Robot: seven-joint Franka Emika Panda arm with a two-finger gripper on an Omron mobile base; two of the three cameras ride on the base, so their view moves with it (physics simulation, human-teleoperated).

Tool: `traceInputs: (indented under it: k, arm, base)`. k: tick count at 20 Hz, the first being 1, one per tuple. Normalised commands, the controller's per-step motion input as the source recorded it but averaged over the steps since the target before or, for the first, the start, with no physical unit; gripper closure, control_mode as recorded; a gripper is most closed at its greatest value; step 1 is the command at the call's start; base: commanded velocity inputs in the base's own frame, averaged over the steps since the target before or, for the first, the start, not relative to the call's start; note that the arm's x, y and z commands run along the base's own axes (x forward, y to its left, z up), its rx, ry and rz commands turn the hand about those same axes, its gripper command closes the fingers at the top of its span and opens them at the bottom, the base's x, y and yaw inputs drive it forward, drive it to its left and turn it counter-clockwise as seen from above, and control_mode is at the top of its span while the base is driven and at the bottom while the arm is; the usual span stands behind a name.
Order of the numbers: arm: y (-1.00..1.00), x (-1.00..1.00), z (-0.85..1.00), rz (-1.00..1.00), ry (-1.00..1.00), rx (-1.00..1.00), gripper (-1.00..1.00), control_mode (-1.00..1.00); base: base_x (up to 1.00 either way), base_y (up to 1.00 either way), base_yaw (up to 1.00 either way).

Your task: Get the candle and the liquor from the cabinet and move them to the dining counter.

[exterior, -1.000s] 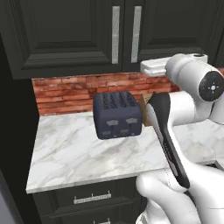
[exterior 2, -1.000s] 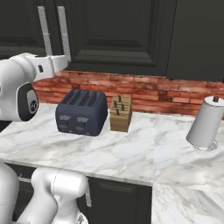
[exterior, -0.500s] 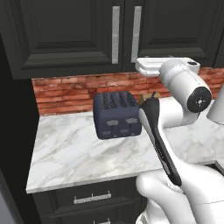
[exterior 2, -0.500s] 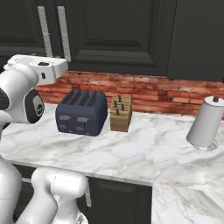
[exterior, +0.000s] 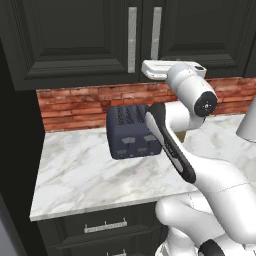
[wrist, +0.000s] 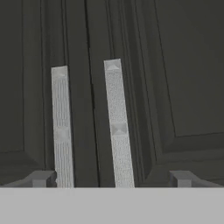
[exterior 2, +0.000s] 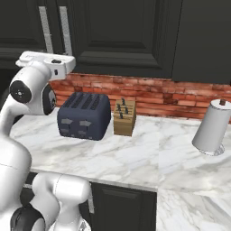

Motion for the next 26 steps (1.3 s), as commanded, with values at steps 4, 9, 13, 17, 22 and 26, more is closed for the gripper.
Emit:
traceInputs:
  k: [4, 9, 13, 17, 22, 26]
  arm:
    - [0.01, 0.61, 0.00, 0.01, -0.04, 0.00, -1.00, -1.00]
    - [0.00, 0.37, 0.00, 0.00, -0.17, 0.00, -1.00, -1.00]
    - [0.00, 0.34, 0.00, 0.00, -0.17, 0.00, -1.00, -1.00]
    - [0.00, 0.42, 0.11, 0.00, -0.01, 0.00, -1.00, -1.00]
    - [0.00, 0.40, 0.20, -0.01, 0.01, 0.00, -1.00, -1.00]
    - [0.00, 0.36, 0.19, -0.01, 0.02, 0.00, -1.00, -1.00]
  base:
    - [0.00, 0.00, 0.00]
    - [0.00, 0.00, 0.00]
    - [0.00, 0.00, 0.00]
    - [0.00, 0.00, 0.00]
    - [0.00, 0.00, 0.00]
    - [0.00, 0.00, 0.00]
